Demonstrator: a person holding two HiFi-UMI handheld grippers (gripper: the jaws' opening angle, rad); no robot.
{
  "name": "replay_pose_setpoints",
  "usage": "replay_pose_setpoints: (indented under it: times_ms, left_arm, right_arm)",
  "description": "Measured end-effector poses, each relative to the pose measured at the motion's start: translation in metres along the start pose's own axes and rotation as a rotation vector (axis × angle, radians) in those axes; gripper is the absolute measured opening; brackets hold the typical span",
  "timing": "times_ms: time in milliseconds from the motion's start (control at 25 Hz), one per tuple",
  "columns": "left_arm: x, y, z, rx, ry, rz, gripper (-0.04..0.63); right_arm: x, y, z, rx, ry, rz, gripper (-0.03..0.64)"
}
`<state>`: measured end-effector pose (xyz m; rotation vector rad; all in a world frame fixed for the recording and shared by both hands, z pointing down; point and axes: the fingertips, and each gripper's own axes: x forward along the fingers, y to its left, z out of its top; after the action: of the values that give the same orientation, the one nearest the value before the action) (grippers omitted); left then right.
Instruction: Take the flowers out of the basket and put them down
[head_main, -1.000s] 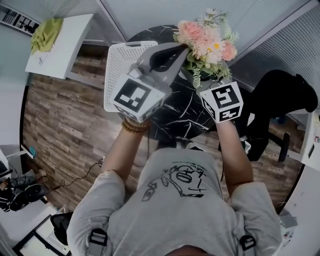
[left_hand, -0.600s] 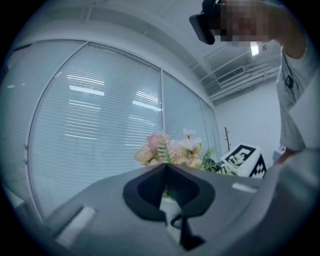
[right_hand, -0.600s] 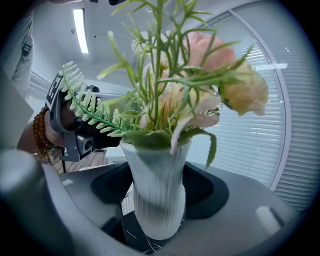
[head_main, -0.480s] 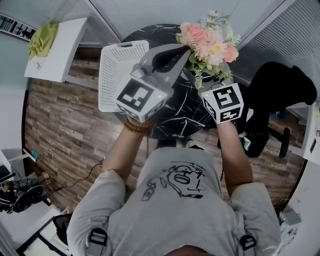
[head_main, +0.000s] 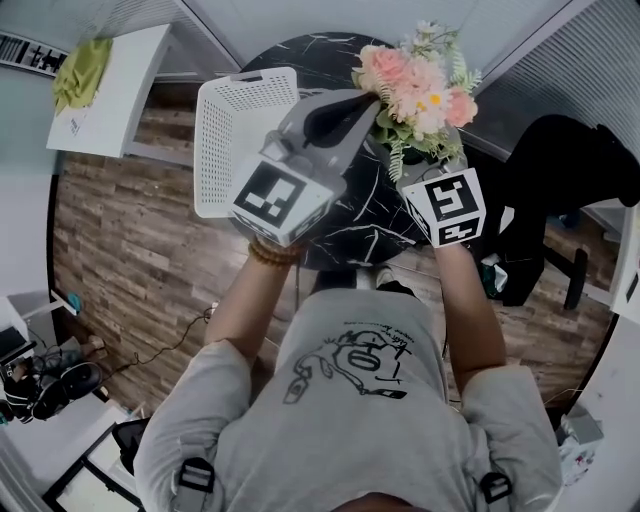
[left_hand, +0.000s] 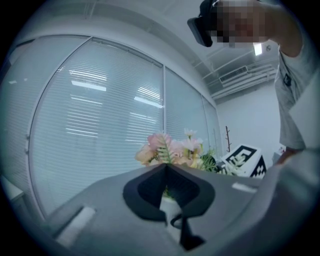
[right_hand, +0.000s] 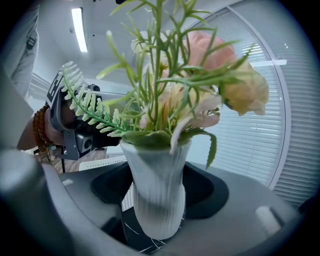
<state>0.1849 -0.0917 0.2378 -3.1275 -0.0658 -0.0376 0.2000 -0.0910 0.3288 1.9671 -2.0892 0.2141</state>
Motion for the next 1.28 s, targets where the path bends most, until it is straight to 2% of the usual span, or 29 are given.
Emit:
replay_pose_setpoints:
  times_ms: [320,840,1280]
  left_arm:
    - [0.012,-0.023,-0.046,-0.024,0.026,-0.019,0.003]
    - [0.026,-0.037,-0.128,-0.120,0.085,-0.036,0.003]
    - [0.033,-0.038,-0.170,-0.157,0.112,-0.029,0.003]
  right_arm:
    - [-0.007,-0.002,-0.050,0.010,-0.002,0.004,0.318]
    - [-0.002,-0.004,-0.139,0.052,0.084,-0.006,0.318]
    - [0.009,-0.006,-0.181,0.051,0.098,0.004,0.318]
